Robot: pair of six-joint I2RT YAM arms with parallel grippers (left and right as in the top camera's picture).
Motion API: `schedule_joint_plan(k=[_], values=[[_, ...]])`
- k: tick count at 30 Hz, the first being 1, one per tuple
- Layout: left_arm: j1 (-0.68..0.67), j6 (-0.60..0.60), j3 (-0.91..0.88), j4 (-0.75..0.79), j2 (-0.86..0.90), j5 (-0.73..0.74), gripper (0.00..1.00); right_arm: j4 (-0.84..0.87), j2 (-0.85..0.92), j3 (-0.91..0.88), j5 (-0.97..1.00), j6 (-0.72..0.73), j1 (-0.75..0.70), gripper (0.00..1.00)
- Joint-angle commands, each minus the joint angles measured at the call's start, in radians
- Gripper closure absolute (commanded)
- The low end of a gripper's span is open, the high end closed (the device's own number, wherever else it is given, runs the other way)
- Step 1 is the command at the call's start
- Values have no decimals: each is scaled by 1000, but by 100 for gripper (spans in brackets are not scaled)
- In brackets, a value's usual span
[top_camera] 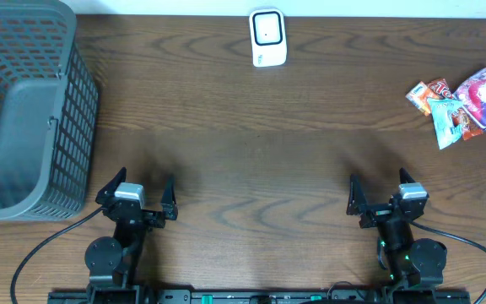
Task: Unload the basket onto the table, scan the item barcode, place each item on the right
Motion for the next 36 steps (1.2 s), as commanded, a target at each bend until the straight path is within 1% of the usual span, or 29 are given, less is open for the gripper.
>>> schedule_joint_plan(k=[1,24,29,34,36], values=[[5,10,-8,-50,-6,10,2,-3,-7,-2,6,-13,9,1],[5,10,-8,-50,-6,10,2,-3,-7,-2,7,-13,2,1],[5,10,-8,-50,-6,10,2,-9,-7,-2,47,-15,-4,1],[5,10,-8,-50,-6,10,2,-10,-7,-2,51,-141,-4,1],[5,10,-8,-50,-6,10,2,-12,-7,-1,54,-148,-5,1]])
